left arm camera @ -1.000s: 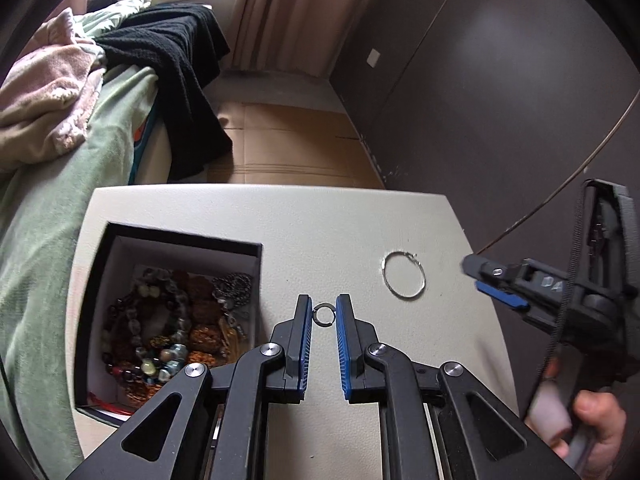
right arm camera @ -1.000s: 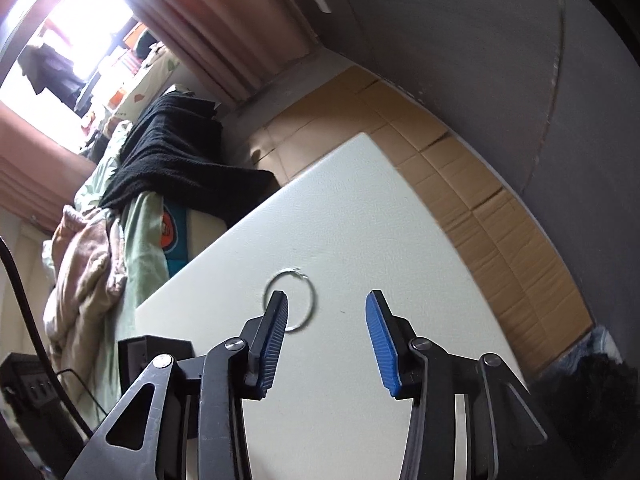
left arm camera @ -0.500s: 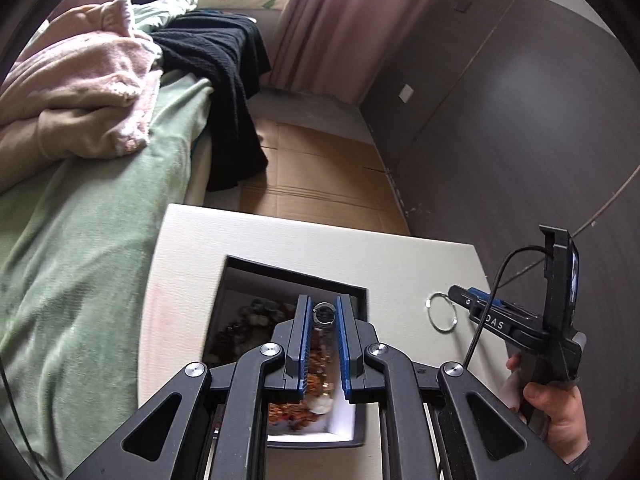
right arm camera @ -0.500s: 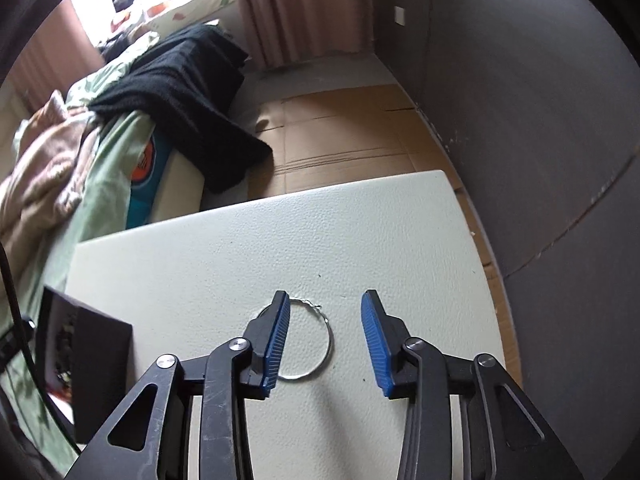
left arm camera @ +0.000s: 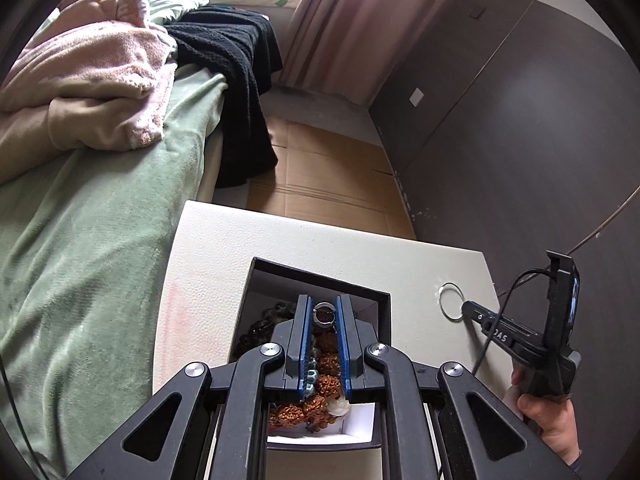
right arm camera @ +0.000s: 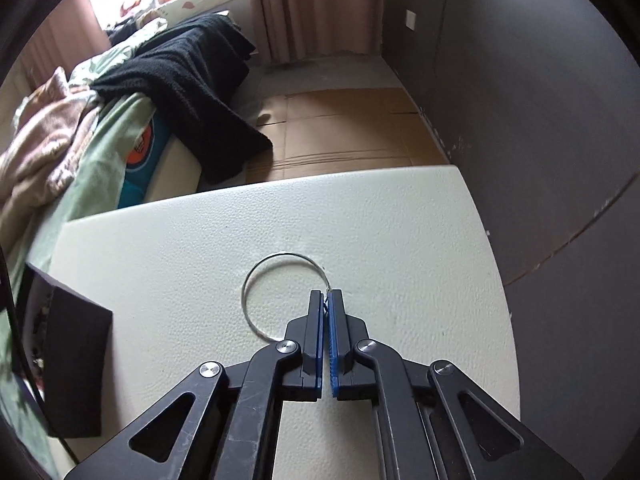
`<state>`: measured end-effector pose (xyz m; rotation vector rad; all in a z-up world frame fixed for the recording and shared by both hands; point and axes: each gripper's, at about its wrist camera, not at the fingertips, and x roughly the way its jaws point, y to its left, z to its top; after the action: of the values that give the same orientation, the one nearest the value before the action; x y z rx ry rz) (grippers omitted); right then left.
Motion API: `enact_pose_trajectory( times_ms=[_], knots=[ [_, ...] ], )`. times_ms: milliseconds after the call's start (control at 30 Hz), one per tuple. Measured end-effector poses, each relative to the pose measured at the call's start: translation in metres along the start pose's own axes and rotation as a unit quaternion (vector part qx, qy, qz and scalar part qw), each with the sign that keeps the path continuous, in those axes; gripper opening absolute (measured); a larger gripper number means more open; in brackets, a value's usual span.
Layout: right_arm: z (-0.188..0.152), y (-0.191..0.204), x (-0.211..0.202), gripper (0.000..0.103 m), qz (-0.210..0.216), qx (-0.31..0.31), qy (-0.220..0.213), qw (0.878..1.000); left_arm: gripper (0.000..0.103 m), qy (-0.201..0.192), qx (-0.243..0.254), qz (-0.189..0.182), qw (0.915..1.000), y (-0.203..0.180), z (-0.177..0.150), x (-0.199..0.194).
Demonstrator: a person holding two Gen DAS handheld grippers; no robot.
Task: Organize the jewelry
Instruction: 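Open the left gripper over the box while right carries the hoop earring in and releases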
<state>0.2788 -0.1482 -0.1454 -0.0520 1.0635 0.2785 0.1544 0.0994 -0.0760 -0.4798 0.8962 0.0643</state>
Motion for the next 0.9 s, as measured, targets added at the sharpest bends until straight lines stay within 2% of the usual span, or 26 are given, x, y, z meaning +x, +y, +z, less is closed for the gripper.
enact_pose_trajectory(
  times_ms=[200, 367, 533, 567, 633, 667, 700, 767, 900],
  knots=[
    [-0.010, -0.013, -0.015, 0.002, 0.052, 0.056, 0.002, 0.997, 0.012, -0.003, -0.017, -0.001, 0.9999, 0.010, 0.002, -0.007],
    [-0.013, -0.004, -0.040, 0.002, 0.075, 0.063, -0.024, 0.995, 0.012, 0.001, -0.023, -0.008, 0.9997, 0.013, 0.001, -0.011],
    [-0.009, 0.013, -0.063, 0.002, 0.101, 0.058, -0.052, 0.992, 0.014, 0.029, -0.031, -0.019, 0.9989, 0.016, 0.000, -0.006],
    [-0.009, 0.017, -0.067, 0.002, 0.108, 0.058, -0.056, 0.991, 0.019, 0.040, -0.032, -0.016, 0.9986, 0.017, 0.001, -0.003],
    [-0.009, 0.024, -0.074, 0.002, 0.124, 0.054, -0.063, 0.989, 0.037, 0.046, -0.038, -0.014, 0.9981, 0.020, 0.001, -0.003],
    [-0.008, 0.028, -0.077, 0.002, 0.131, 0.052, -0.066, 0.988, 0.052, 0.039, -0.044, -0.014, 0.9982, 0.022, 0.000, -0.005],
    [-0.008, 0.033, -0.081, 0.002, 0.141, 0.048, -0.070, 0.986, 0.064, 0.030, -0.050, -0.012, 0.9982, 0.025, 0.000, -0.009],
    [-0.008, 0.042, -0.086, 0.002, 0.156, 0.043, -0.075, 0.984, 0.068, 0.013, -0.062, -0.009, 0.9979, 0.030, 0.000, -0.016],
    [-0.010, 0.064, -0.091, 0.002, 0.183, 0.032, -0.079, 0.980, 0.068, 0.008, -0.072, -0.007, 0.9974, 0.039, 0.000, -0.024]
  ],
)
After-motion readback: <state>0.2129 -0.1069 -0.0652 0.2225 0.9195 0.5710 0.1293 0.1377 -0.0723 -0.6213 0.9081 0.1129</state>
